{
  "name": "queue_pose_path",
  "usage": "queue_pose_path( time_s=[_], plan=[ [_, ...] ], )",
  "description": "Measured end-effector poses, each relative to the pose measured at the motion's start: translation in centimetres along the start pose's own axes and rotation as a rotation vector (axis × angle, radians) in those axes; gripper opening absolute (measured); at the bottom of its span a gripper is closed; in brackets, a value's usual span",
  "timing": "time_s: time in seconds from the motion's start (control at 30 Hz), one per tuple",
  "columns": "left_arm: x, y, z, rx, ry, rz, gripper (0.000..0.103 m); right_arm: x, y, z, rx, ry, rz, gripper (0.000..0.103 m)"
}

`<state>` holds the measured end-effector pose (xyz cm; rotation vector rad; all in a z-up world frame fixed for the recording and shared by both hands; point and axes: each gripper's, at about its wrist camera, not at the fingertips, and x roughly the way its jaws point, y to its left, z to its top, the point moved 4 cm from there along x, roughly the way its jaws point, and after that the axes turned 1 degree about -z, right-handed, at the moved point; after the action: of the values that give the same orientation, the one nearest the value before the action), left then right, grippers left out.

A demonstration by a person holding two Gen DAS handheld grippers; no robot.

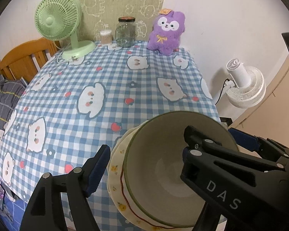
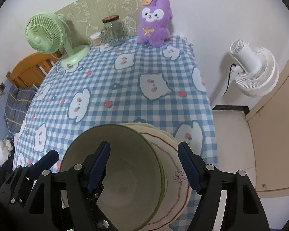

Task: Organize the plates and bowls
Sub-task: 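Lower the bowl stack onto the plate stack and open both grippers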

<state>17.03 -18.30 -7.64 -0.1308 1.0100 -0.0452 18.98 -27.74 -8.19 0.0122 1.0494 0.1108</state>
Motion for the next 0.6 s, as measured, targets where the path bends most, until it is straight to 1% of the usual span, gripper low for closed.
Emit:
queue_pose_path(
  time_s=[0.13,0.23,0.33,0.4,0.53,0.6],
  plan=[
    [-1.3,-0.1,0.7,0.013,-0.035,0.006,0.080,-1.3,-0.1,0.7,0.006,-0.029,-0.006,0.076],
    [-2.4,0.0,1.3,0.023,-0.068,0.020,0.082,-2.6,-0.1,1.3,0.020,-0.060,0.000,0.076],
    [-3.5,0.4,2.0,0.029,-0.105,0.022,0.083,-3.6,0.1,1.6,0.030,-0.090,-0.012,0.076],
    [-4.0,0.6,2.2,0.038,-0.115,0.021,0.083,-4.4,0.2,1.8,0.049,-0.106,-0.023,0.075],
    [-5.4,1.9,2.9,0.043,-0.154,0.006,0.084,-5.9,0.4,2.0,0.101,-0.141,-0.039,0.077],
    [-5.9,2.8,3.3,0.034,-0.162,0.000,0.085,-6.6,0.7,2.1,0.127,-0.154,-0.048,0.077]
  ],
)
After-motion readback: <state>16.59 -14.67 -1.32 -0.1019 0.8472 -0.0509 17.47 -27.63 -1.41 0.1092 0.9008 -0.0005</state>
